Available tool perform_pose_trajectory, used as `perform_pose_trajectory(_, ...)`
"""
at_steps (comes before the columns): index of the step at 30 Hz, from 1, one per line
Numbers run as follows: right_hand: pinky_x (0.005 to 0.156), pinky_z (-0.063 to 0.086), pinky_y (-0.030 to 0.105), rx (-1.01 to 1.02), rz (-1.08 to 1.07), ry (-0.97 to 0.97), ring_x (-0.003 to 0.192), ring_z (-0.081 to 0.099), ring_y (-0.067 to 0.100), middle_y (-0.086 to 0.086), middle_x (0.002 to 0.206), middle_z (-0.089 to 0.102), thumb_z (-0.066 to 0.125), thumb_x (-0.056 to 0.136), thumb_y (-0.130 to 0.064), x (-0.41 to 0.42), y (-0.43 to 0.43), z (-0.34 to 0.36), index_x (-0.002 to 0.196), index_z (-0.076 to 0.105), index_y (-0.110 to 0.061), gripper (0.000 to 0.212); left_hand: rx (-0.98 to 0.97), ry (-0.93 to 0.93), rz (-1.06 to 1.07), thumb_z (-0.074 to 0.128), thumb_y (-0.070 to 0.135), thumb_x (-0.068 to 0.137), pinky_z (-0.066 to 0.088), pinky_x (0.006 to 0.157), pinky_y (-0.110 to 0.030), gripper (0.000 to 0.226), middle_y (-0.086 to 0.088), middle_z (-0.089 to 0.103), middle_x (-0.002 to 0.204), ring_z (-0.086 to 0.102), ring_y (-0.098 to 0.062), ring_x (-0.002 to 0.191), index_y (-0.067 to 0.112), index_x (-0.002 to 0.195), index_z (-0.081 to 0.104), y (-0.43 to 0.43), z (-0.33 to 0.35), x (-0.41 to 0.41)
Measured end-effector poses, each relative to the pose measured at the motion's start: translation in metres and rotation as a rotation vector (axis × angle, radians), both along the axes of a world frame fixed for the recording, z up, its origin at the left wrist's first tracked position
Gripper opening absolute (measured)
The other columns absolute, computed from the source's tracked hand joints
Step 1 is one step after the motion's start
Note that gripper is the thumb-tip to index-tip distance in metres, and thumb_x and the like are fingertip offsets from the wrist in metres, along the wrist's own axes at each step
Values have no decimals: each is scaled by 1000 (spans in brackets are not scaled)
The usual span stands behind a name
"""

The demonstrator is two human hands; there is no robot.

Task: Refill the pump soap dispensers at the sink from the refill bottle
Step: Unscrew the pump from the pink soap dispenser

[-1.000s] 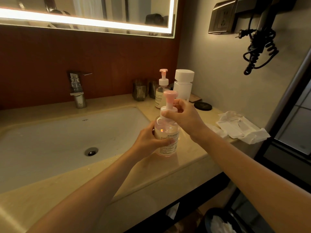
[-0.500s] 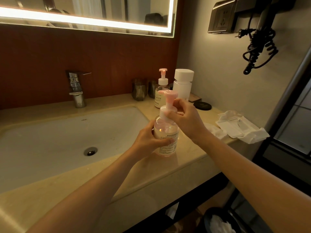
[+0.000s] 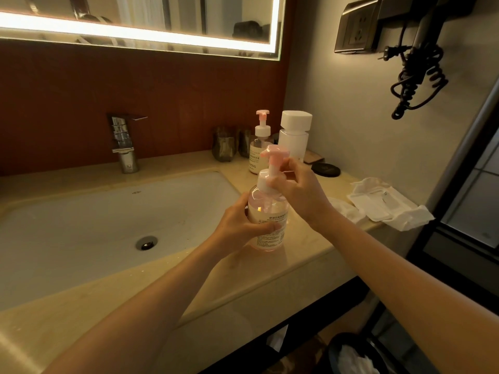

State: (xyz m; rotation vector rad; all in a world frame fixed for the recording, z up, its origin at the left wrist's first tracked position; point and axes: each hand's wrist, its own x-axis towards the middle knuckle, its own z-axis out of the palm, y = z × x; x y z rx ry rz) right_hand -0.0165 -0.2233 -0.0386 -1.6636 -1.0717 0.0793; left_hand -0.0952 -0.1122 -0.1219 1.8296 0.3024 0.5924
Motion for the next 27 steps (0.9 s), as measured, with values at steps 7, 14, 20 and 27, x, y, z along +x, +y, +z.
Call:
perform_pose_trajectory(7,75,44,15,-74,-3,-47,101,50,12,0,116,50,65,81,-35,4,0,7,123,45,-15,51,20,0,-1,82,25,66,52,83,-28,72,6,63,112,61,-10,102,25,128,46,1,0,0)
perform_pose_trajectory(14,81,48,18,13,46,46,102,51,12,0,113,53,59,88,-16,3,-1,3,128,44,-13,43,14,2,4,81,21,66,52,78,-23,66,8,64,107,62,-9,98,28,122,47,0,0,0)
perform_pose_trajectory(20,63,40,8,-39,90,115,99,49,7,-7,113,49,60,87,-29,2,0,7,131,41,-15,50,10,-2,-5,81,25,65,51,81,-26,70,8,63,110,61,-9,101,30,125,45,0,-1,1)
perform_pose_trajectory(27,81,49,20,-22,26,83,97,53,12,-3,107,55,64,85,-20,2,1,0,120,49,-12,40,15,-1,3,82,26,65,51,79,-25,67,9,63,109,62,-8,100,32,122,47,1,-3,2)
